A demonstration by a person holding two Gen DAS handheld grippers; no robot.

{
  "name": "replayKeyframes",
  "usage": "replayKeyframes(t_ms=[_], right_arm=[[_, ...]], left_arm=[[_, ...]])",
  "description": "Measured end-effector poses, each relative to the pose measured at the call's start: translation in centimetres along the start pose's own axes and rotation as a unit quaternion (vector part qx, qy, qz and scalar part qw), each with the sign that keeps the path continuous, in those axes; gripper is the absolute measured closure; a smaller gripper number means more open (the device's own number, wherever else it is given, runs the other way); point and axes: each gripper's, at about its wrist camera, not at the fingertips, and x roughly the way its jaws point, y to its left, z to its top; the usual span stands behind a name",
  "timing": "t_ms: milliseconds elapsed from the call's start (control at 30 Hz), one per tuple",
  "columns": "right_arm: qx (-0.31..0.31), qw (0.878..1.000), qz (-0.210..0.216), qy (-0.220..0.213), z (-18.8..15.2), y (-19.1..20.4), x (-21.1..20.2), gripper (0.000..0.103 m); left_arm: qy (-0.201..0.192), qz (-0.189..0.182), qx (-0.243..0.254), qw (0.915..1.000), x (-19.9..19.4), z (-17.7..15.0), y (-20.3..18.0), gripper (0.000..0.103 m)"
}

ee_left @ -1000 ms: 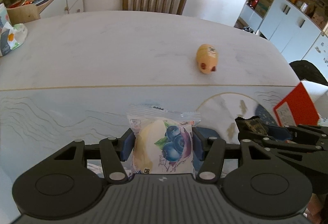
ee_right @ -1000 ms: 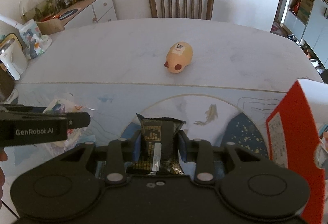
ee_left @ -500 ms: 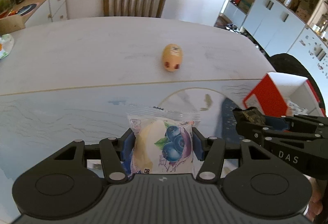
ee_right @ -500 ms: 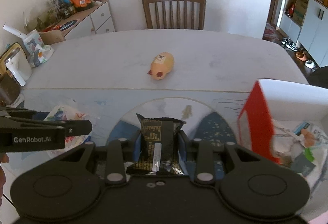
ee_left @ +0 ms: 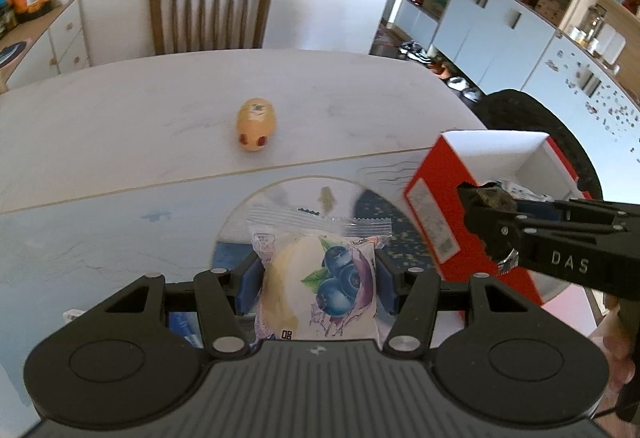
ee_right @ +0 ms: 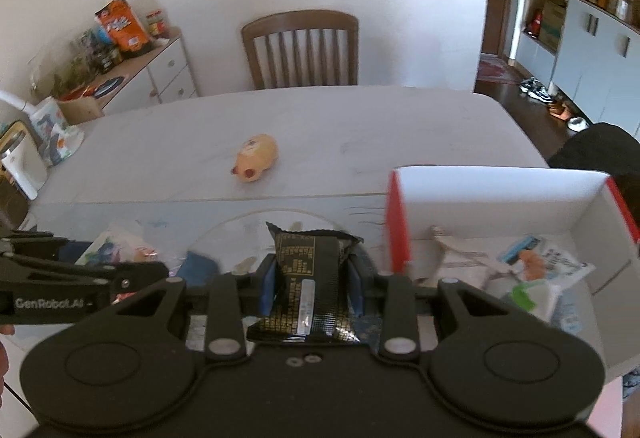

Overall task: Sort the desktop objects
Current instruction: 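Carry the blueberry bag and dark brown pack with both tools into the box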

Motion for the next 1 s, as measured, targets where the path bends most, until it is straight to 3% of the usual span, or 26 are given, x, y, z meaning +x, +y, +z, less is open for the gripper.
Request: replayKeyframes(t_ms=[400, 1000], right_arm=[[0.024, 0.999, -0.035, -0.012, -0.4, -6.9, -2.1, 0.070], [0.052, 0.996, -0.065, -0.014, -0.3, -16.4, -2.9, 0.070]], left_arm=[[-0.003, -0.019, 0.026, 0.9995, 0.1, 0.8, -4.8, 0.047], [-0.004, -0.040, 0.073, 0.9965, 3.5, 3.4, -13.7, 0.047]])
